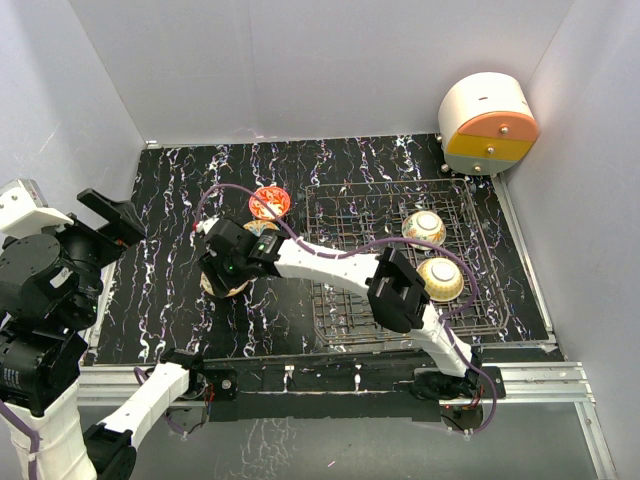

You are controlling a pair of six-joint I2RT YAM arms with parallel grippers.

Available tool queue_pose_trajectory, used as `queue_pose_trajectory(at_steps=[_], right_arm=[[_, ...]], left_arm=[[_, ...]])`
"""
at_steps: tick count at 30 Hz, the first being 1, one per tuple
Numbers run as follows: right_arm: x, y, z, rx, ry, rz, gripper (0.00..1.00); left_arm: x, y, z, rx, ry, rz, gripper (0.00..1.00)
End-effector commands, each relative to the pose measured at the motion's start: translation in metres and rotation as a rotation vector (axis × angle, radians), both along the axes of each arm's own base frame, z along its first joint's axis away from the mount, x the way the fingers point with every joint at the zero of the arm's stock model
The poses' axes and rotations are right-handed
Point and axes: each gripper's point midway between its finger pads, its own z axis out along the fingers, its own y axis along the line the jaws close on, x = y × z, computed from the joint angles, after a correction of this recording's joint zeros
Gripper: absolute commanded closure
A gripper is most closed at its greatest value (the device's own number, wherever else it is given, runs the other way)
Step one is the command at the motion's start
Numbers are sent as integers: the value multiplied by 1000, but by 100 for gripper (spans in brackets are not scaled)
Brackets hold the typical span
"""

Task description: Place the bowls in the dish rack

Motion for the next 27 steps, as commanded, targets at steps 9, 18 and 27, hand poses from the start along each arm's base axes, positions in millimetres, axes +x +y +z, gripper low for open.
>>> queue_pose_trajectory(at_steps=[9,18,27], right_arm=[[18,10,-12,-68,-171,28,28],[14,12,-30,-136,-247,107,29],[17,15,-47,-193,-341,159,32]], left_arm=[[-3,3,-8,22,31,7,3],[-1,1,-12,18,41,4,3],[1,2,-16,19,53,9,3]])
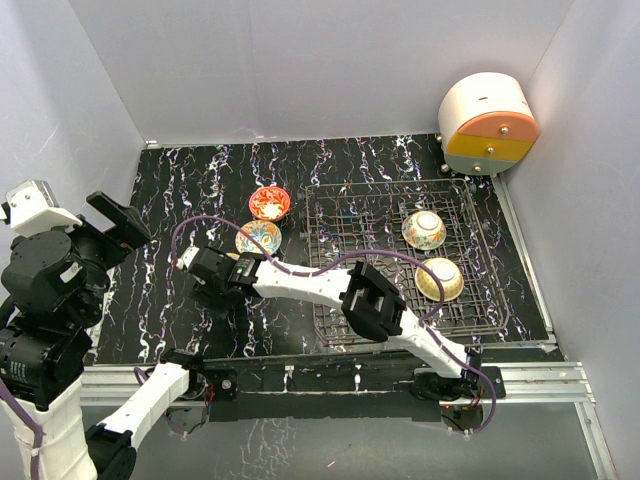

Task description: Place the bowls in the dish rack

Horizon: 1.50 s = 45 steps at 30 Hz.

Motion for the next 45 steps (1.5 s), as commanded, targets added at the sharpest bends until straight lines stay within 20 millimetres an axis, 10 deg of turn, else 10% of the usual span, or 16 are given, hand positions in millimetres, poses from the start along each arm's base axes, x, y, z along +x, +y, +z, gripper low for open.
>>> queue_pose_trajectory(at_steps=[1,13,23,35,45], right_arm=[[12,14,9,26,-96,31,33],[6,20,35,95,-110,67,92],[-48,36,167,472,140,173,92],[58,-117,285,949,345,-120,92],[114,-218,269,1183,455,-356,92]], left_arm=[[-1,2,-1,5,3,9,3],[3,1,-1,5,1,12,3],[11,-3,-3,-2,-6,-2,3],[18,-10,-9,-12,6,-30,3],[23,-16,-13,-23,24,-52,3]])
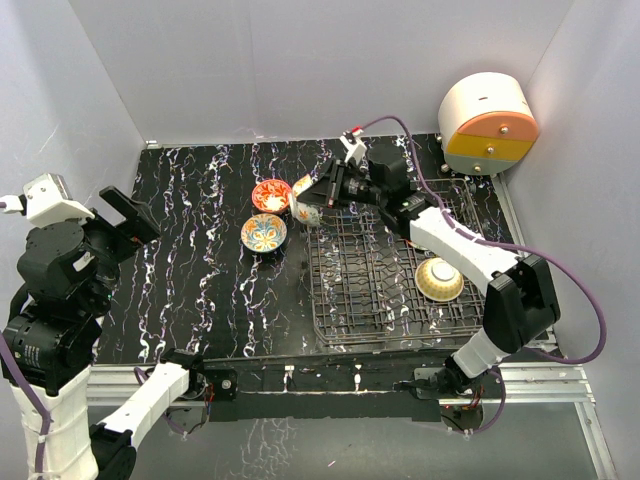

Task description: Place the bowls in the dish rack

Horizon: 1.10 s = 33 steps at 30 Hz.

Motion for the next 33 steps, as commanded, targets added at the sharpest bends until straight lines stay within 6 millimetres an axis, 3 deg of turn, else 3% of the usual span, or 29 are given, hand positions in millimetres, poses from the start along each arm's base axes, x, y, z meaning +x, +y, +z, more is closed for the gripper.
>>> queue_pose_trajectory(at_steps=[1,8,18,19,23,33], right_arm=[[-1,-20,37,228,-16,6,92],[30,-63,11,353,46,-150,92],[61,-67,-20,536,163,-221,92],[66,-67,-33,543,197,-238,92],[69,-74,-50,598,254,-293,92],[88,-70,-65,672,299,-292,92]], left_arm=[[7,-5,-1,-7,8,-19,3],[13,-10,-1,-10,13,-36,3],[20,-14,-1,-7,17,-53,3],[21,-14,0,-6,19,-53,3],[21,-13,0,-1,19,-47,3],[29,-16,-6,-5,26,-55,3]])
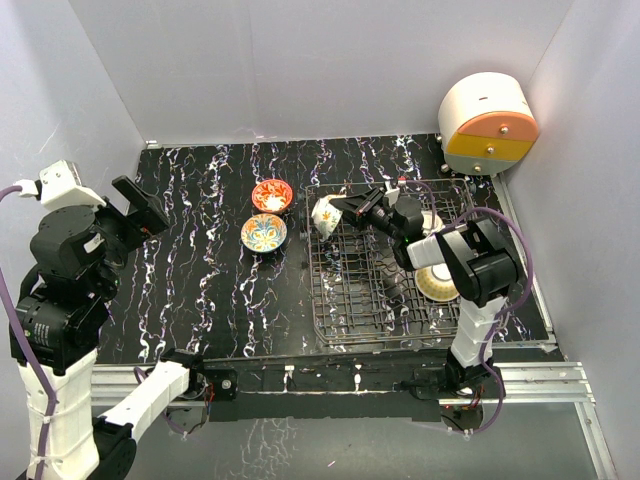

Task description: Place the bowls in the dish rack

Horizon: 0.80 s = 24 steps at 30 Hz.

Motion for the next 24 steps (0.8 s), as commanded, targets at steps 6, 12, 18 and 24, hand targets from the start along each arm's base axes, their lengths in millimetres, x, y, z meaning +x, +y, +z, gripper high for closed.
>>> queue_pose_trajectory(at_steps=[6,12,18,24], right_arm=[[23,2,47,144,-163,-40,91],[34,4,31,141,-135,-53,91],[38,12,6,36,-87,-68,89],[38,11,-13,4,-45,-79,88]], left_arm=[[14,-6,-3,4,-3,-21,3],[16,-6,-4,7,-2,-19,3],[17,-5,-5,9,-3,-12,3],[19,-7,-6,7,-3,-20,3]])
